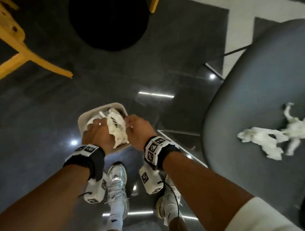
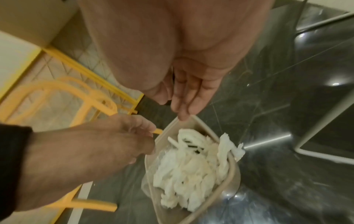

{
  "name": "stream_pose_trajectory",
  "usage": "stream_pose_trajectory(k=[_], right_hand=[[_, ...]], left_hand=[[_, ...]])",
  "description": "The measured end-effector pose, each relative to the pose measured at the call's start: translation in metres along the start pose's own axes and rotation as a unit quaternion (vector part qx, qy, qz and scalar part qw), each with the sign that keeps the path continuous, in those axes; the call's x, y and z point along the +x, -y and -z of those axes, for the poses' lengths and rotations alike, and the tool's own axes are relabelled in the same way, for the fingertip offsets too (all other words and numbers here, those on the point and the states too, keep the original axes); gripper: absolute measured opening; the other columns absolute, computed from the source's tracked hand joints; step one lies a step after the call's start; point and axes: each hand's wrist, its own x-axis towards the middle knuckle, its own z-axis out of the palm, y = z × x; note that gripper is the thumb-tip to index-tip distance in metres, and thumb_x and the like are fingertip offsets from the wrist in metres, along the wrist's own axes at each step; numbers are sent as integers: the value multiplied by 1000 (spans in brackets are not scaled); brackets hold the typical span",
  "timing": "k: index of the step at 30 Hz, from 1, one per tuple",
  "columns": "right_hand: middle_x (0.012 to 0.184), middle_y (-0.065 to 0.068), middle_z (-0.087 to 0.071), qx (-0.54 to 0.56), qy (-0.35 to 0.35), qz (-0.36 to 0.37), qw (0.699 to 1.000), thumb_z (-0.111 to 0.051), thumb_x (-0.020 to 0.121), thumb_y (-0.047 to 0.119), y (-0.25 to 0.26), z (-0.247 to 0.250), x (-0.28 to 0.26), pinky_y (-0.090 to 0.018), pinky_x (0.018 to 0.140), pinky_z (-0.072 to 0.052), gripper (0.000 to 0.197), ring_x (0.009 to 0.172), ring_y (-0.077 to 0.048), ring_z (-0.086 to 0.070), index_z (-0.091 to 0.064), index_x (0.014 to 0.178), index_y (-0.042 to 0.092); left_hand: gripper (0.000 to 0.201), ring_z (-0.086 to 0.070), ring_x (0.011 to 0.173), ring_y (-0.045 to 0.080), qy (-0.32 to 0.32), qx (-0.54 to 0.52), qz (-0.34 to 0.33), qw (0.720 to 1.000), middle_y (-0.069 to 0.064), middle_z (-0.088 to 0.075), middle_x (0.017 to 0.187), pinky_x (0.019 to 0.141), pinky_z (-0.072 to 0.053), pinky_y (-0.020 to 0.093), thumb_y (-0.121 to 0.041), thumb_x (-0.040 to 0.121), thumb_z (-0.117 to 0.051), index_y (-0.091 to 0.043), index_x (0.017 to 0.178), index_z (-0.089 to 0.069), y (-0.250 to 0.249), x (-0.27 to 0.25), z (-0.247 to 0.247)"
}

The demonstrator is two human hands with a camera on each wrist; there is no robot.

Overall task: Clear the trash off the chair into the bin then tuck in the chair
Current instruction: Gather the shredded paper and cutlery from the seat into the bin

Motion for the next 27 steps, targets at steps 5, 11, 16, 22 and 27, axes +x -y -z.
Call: stream_pose_trajectory(k=[5,11,16,22,27], right_hand=[[101,-4,-75,81,-59,3,995,-47,89,20,-52,81,-59,-37,85,-58,34,87,-24,-72,-58,120,23],[89,4,-76,95,-222,-72,968,-50,92,14,-168,199,-131,-19,74,-53,24,78,-16,-70,-65,107,23],[107,-7,-69,-23,-304,-128,944,-54,89,12,-262,270,-173,-30,89,-49,28,99,-28,-64,-68,111,20],[159,-10,-19,-213,-179,-190,942,-71,79,31,-308,302,-197,-51,110,-39,79,142,-39,-26,-34,148,39],[159,-10,-12,-185,-130,-201,953,-74,75,18,-323,293,-195,-50,109,-39,95,142,-40,-23,-22,152,37]], left_hand=[[59,-53,121,39,-32,-39,-91,995,17,-56,133,101,-45,48,-26,78,-62,-14,135,-50,-90,-30,18],[55,-50,123,30,-67,31,-389,918,6,-53,135,103,-41,43,-19,80,-61,-16,135,-52,-246,-72,10],[72,-35,137,26,-9,137,-514,847,3,-35,152,107,-34,43,-26,79,-63,-26,146,-36,-367,-101,-24],[64,-38,128,29,30,269,-504,820,-5,-40,142,94,-39,49,-20,82,-66,-40,137,-42,-430,-109,-61],[21,-52,110,28,77,182,-439,876,3,-61,114,87,-47,41,-11,86,-50,-17,104,-60,-425,-102,-54]])
